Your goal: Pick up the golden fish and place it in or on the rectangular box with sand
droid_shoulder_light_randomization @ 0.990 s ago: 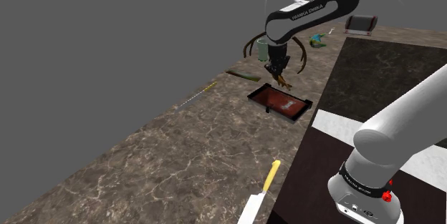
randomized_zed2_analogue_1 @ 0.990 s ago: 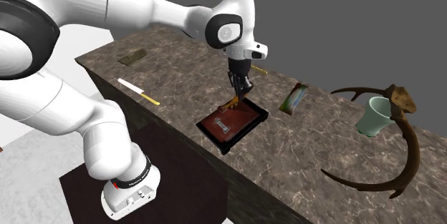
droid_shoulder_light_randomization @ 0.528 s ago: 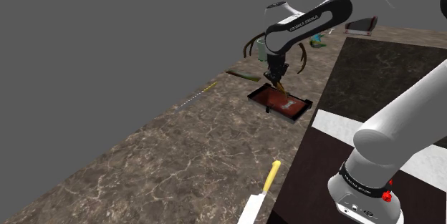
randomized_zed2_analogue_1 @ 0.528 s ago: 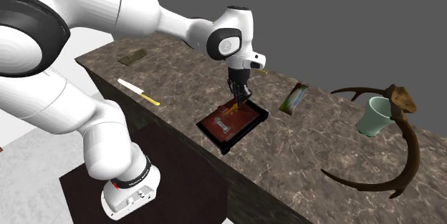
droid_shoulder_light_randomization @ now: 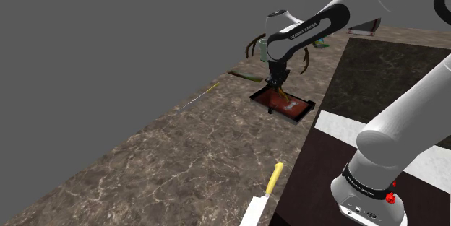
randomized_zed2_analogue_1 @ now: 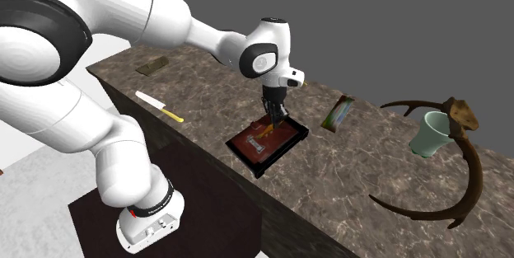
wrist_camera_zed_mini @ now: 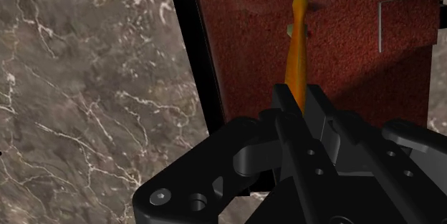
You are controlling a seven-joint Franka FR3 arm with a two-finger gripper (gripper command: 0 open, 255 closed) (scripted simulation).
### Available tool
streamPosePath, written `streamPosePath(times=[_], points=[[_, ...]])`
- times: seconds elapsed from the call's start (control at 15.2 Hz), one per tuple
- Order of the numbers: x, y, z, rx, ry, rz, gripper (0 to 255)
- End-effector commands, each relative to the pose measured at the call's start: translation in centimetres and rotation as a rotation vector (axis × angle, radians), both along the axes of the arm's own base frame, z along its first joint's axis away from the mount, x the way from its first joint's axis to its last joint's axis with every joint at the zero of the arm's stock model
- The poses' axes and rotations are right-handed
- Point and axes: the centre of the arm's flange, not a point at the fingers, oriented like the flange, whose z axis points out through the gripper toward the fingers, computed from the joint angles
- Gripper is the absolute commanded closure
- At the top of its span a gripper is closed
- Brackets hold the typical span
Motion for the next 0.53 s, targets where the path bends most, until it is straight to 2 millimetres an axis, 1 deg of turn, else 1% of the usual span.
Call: streamPosePath(times=[0.0,0.2,0.26,0.46], points=[[0.00,0.00,-0.04,0.000,0.000,0.000,255],[0.00,0.00,-0.04,0.000,0.000,0.000,255],[0.00,0.00,-0.04,0.000,0.000,0.000,0],[0.00,0.00,-0.04,0.000,0.000,0.000,0]])
